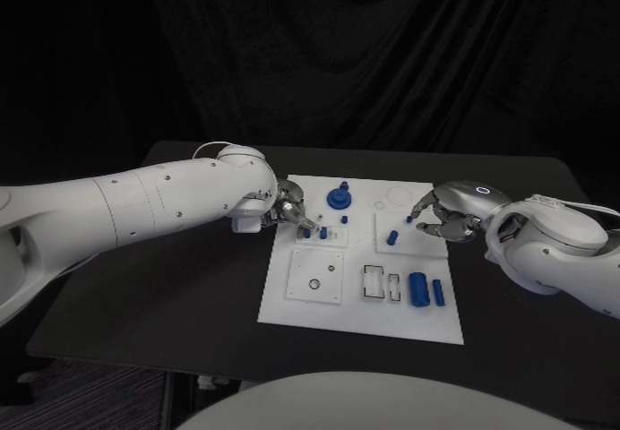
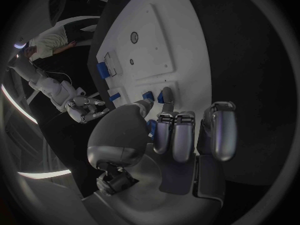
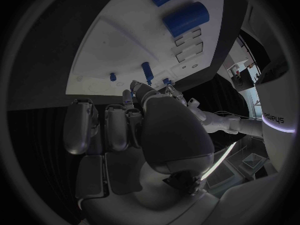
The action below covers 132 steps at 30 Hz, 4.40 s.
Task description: Assemble the parts on the task board
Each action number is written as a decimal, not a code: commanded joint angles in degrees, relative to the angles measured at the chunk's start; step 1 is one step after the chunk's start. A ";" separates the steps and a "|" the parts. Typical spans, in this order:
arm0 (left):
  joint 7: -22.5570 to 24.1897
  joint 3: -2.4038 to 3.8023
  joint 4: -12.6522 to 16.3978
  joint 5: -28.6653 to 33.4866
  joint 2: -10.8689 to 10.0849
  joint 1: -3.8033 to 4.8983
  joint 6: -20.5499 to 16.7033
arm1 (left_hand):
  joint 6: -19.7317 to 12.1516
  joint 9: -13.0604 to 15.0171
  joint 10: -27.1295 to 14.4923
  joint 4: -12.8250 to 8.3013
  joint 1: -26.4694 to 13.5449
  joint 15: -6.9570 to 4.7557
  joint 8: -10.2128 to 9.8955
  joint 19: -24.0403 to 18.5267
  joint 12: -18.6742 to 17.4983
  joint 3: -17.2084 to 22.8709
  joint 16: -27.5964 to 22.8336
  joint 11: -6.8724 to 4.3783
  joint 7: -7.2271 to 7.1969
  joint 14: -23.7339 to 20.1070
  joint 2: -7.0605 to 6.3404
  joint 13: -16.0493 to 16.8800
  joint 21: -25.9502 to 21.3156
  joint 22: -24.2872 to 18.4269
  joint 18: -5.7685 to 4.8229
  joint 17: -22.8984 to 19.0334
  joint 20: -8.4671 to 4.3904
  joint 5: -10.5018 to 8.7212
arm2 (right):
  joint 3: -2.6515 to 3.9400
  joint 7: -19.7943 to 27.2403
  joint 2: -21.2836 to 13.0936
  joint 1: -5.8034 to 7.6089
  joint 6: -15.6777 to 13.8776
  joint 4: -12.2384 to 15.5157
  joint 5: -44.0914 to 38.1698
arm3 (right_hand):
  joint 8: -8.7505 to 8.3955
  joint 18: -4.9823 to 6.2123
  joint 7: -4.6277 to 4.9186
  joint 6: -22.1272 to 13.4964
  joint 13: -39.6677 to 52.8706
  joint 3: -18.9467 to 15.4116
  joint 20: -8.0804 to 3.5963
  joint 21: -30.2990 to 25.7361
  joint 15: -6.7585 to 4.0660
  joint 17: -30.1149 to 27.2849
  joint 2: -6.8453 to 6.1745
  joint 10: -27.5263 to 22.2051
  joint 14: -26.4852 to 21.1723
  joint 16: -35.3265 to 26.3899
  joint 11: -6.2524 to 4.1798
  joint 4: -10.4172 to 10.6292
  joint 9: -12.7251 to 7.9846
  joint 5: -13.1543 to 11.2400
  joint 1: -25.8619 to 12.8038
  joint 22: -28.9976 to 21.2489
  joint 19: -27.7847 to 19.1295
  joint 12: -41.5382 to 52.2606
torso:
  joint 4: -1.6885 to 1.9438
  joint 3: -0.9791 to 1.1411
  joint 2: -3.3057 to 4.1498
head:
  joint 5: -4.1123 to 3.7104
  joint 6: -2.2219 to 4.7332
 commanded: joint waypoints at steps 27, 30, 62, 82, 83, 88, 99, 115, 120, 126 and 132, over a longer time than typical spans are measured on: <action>8.54 -0.18 0.20 0.00 -1.55 -0.46 -8.42 | 0.08 0.75 6.02 0.32 -8.40 0.43 0.01 -0.03 -0.03 -11.41 0.15 0.51 0.18 5.94 1.90 14.96 -0.20 11.47 0.59 15.09 0.50 -8.91 | 0.03 -0.97 -0.39 -0.29 0.78 0.17 -0.18 | -0.13 1.03 0.10 0.43 5.97 0.36 0.12 -0.39 0.51 -0.08 -0.09 -0.57 2.33 -0.21 0.03 -0.11 -0.08 0.27 -0.34 10.08 -0.19 -0.41 | 0.06 0.00 0.05 | 0.29 -0.01; 13.44 -0.18 0.20 0.01 -2.05 -0.46 -13.16 | -0.03 0.80 6.02 0.30 -8.65 0.49 -0.01 -0.18 -0.03 -12.40 0.15 0.56 0.24 5.94 2.18 14.96 -0.44 11.40 0.64 15.09 0.55 -8.79 | 0.03 -0.99 -0.55 -0.29 0.70 0.25 -0.18 | -0.13 1.03 0.10 0.43 5.97 0.36 0.12 -0.39 0.51 -0.08 -0.09 -0.57 2.33 -0.21 0.03 -0.11 -0.08 0.27 -0.34 10.08 -0.19 -0.41 | 0.05 0.01 0.05 | 0.24 -0.01; 49.71 -0.17 -3.82 -34.77 -0.88 -1.85 -36.35 | -17.17 -41.64 -56.52 -6.90 29.77 -0.16 -2.60 -19.40 -76.15 -1.40 -19.44 -2.19 -10.49 -20.31 -4.26 -48.34 -20.63 5.80 4.48 -13.73 3.07 -7.40 | 0.03 1.37 -2.22 -0.30 -3.06 1.37 0.69 | -0.10 1.00 0.07 0.55 6.23 0.49 0.16 -0.28 0.54 0.13 -0.08 -0.36 2.36 -0.06 0.03 -0.15 -0.14 0.29 -0.41 10.12 -0.14 -0.17 | -0.02 -0.04 0.06 | -0.32 -0.01; 46.87 -0.14 -6.40 -41.50 3.29 -3.01 -35.56 | -11.49 -46.98 -51.18 -9.89 27.30 1.50 -1.40 -8.48 -70.52 -5.11 -6.32 1.44 -10.04 -3.61 -5.21 -50.96 -10.38 8.74 2.59 0.52 2.96 -0.41 | 0.04 4.07 -6.81 -0.26 -8.35 5.56 1.19 | 0.42 0.78 -0.24 2.10 6.79 0.44 0.10 0.77 0.42 0.89 -0.46 0.20 2.69 0.59 -0.09 -0.27 0.00 0.25 -0.73 10.46 0.35 0.44 | -0.78 -0.44 1.18 | -0.57 -0.01; 46.78 -0.14 -6.44 -41.57 3.35 -3.02 -35.49 | -11.33 -47.00 -51.14 -9.87 27.22 1.53 -1.34 -8.54 -70.51 -5.10 -6.35 1.51 -9.97 -3.68 -5.17 -50.99 -10.50 8.70 2.62 0.41 2.96 -0.37 | 0.04 4.09 -6.97 -0.26 -8.47 5.67 1.20 | 0.45 0.75 -0.26 2.20 6.80 0.42 0.09 0.88 0.41 0.93 -0.52 0.21 2.71 0.62 -0.11 -0.28 0.01 0.25 -0.75 10.49 0.40 0.45 | -0.77 -0.44 1.26 | -0.61 -0.01; 46.58 -0.14 -6.78 -41.77 3.81 -3.09 -35.67 | -10.24 -47.09 -50.50 -10.19 27.42 1.63 -0.97 -8.47 -70.09 -4.73 -6.26 1.64 -9.66 -3.74 -4.86 -50.90 -10.46 8.70 2.63 0.31 2.93 0.43 | 0.04 4.31 -7.58 -0.24 -8.72 6.03 1.62 | 0.45 0.76 -0.26 2.24 6.78 0.40 0.09 0.82 0.40 0.96 -0.55 0.20 2.72 0.65 -0.11 -0.28 0.01 0.24 -0.78 10.48 0.38 0.44 | -0.94 -0.42 1.65 | -0.62 -0.01; 45.62 -0.14 -7.88 -41.86 5.22 -3.21 -34.76 | -8.22 -47.36 -48.98 -10.75 27.53 2.00 -0.75 -8.55 -68.38 -3.52 -6.02 2.13 -8.91 -3.83 -4.46 -49.51 -10.66 8.62 2.72 0.10 2.81 1.81 | 0.05 4.51 -7.96 -0.21 -8.18 6.37 2.58 | 0.46 0.77 -0.27 2.30 6.79 0.39 0.08 0.81 0.40 0.92 -0.56 0.21 2.72 0.63 -0.10 -0.26 0.01 0.24 -0.82 10.48 0.39 0.45 | -1.15 -0.40 2.49 | -0.82 -0.01; 44.24 -0.14 -10.23 -41.87 6.84 -3.62 -32.21 | -7.95 -47.58 -48.49 -11.09 27.56 2.11 -1.30 -8.50 -68.29 -2.42 -5.92 2.25 -8.25 -3.85 -4.34 -49.21 -10.59 8.62 2.72 -0.12 2.75 2.27 | 0.06 4.23 -7.67 -0.09 -7.14 6.14 3.51 | 0.43 0.77 -0.27 2.33 6.72 0.38 0.08 0.80 0.40 0.83 -0.58 0.16 2.71 0.57 -0.10 -0.21 -0.01 0.25 -0.91 10.47 0.39 0.39 | -1.12 -0.29 2.58 | -1.09 -0.01; 44.16 -0.14 -10.36 -41.87 6.89 -3.66 -32.06 | -6.77 -47.53 -46.00 -10.95 26.90 2.20 -1.31 -8.27 -67.67 -1.39 -5.71 2.27 -7.48 -3.66 -4.54 -48.82 -10.25 8.71 2.65 -0.03 2.70 1.69 | 0.06 4.14 -7.44 -0.09 -6.79 5.94 3.64 | 0.42 0.77 -0.27 2.33 6.76 0.38 0.08 0.79 0.40 0.85 -0.57 0.20 2.72 0.58 -0.09 -0.20 -0.02 0.25 -0.92 10.47 0.39 0.43 | -1.11 -0.29 2.66 | -1.02 -0.01; 44.46 -0.14 -10.95 -41.87 7.16 -3.72 -32.09 | -5.59 -47.27 -44.14 -10.87 26.66 2.06 -1.07 -8.10 -67.36 -0.35 -5.54 1.96 -6.95 -3.52 -4.44 -48.46 -10.00 8.77 2.61 0.01 2.67 1.24 | 0.06 4.04 -7.15 -0.09 -6.42 5.71 3.69 | 0.40 0.77 -0.27 2.32 6.72 0.40 0.08 0.77 0.40 0.79 -0.55 0.17 2.71 0.54 -0.09 -0.19 -0.03 0.27 -0.92 10.47 0.38 0.40 | -1.14 -0.40 2.60 | -0.94 -0.01; 44.92 -0.14 -11.39 -41.87 7.40 -3.81 -32.33 | -3.82 -46.78 -42.14 -10.81 26.47 1.61 -0.53 -8.27 -67.24 0.75 -5.68 1.38 -6.32 -3.78 -4.24 -48.24 -10.20 8.70 2.65 -0.52 2.63 1.17 | 0.06 3.94 -6.91 -0.09 -6.21 5.40 3.70 | 0.38 0.78 -0.28 2.33 6.72 0.43 0.07 0.72 0.41 0.78 -0.53 0.17 2.71 0.53 -0.09 -0.20 -0.04 0.28 -0.90 10.45 0.37 0.39 | -1.11 -0.41 2.36 | -0.96 -0.01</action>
